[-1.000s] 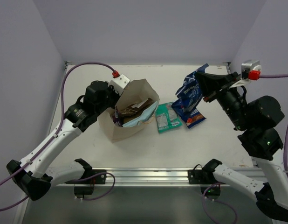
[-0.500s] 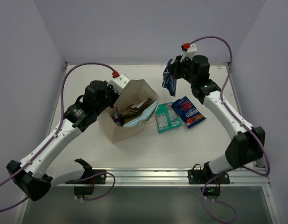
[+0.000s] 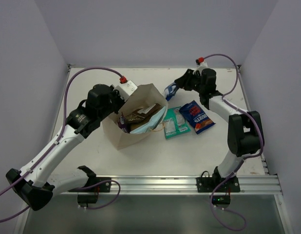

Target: Take the snacks out of the paper bag

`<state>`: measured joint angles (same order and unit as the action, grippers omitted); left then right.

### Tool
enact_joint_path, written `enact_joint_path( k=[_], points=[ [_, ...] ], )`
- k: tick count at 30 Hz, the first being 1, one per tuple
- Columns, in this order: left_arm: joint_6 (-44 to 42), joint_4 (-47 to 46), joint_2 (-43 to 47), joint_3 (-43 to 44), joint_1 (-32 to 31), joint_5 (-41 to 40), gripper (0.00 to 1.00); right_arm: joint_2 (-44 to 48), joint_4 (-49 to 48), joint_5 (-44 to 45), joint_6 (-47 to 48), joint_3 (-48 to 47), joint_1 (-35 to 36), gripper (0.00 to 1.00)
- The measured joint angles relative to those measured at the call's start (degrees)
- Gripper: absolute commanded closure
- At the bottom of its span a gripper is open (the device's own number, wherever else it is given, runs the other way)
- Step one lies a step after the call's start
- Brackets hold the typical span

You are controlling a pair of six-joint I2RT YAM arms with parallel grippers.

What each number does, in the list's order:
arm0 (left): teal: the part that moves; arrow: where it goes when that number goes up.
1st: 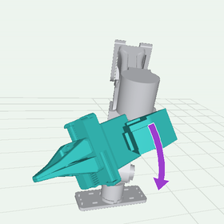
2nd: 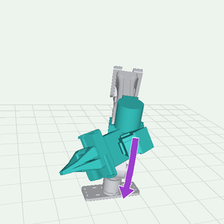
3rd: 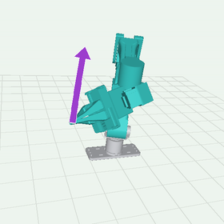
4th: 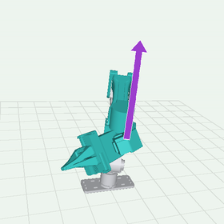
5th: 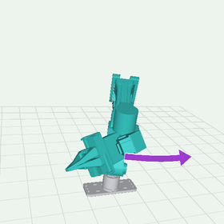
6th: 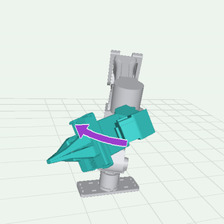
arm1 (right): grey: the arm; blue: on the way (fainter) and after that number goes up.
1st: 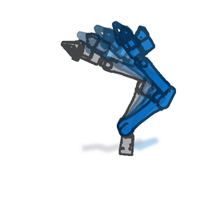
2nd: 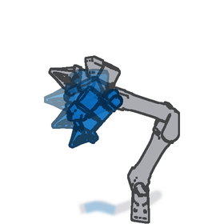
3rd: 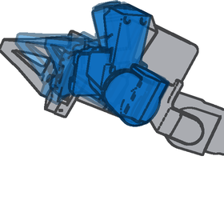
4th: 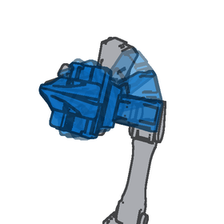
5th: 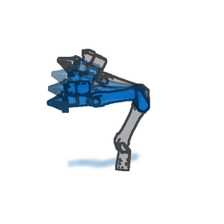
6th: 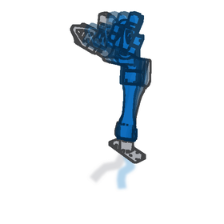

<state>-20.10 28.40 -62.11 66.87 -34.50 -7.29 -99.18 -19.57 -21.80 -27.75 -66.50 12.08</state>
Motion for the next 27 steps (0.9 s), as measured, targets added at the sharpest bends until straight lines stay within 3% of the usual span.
enact_joint_path(
  k=[3, 6, 12, 16, 20, 23, 27],
  points=[
    [-0.5, 0.0, 0.1, 0.0, 0.0, 1.4, 1.0, -0.6, 3.6, 0.9, -0.2, 1.5, -3.0, 0.48],
    [-0.7, 0.1, 0.3, 0.0, 0.0, 2.6, 1.0, 1.5, 9.3, 2.6, 2.2, 1.5, -4.3, 0.43],
    [-1.6, 0.6, 0.5, 0.0, 0.0, 4.8, 1.0, 21.5, 20.2, 3.0, 11.0, 2.6, -0.2, 0.37],
    [-3.3, 1.9, 0.7, 0.6, 0.0, 6.7, 1.0, 37.5, 24.2, 2.8, 21.3, 0.9, 12.3, 0.36],
    [-5.2, 3.0, 0.7, 1.9, 0.0, 7.6, 1.0, 46.2, 26.3, 0.3, 28.2, 0.7, 23.7, 0.36],
    [-6.6, 3.3, 0.7, 2.8, 0.0, 8.4, 1.0, 46.2, 27.5, -0.3, 31.5, 1.2, 30.2, 0.36],
    [-8.0, 3.7, -0.1, 3.8, 0.0, 9.6, 1.0, 39.3, 30.1, 0.9, 35.4, 2.1, 37.7, 0.36]
  ],
)
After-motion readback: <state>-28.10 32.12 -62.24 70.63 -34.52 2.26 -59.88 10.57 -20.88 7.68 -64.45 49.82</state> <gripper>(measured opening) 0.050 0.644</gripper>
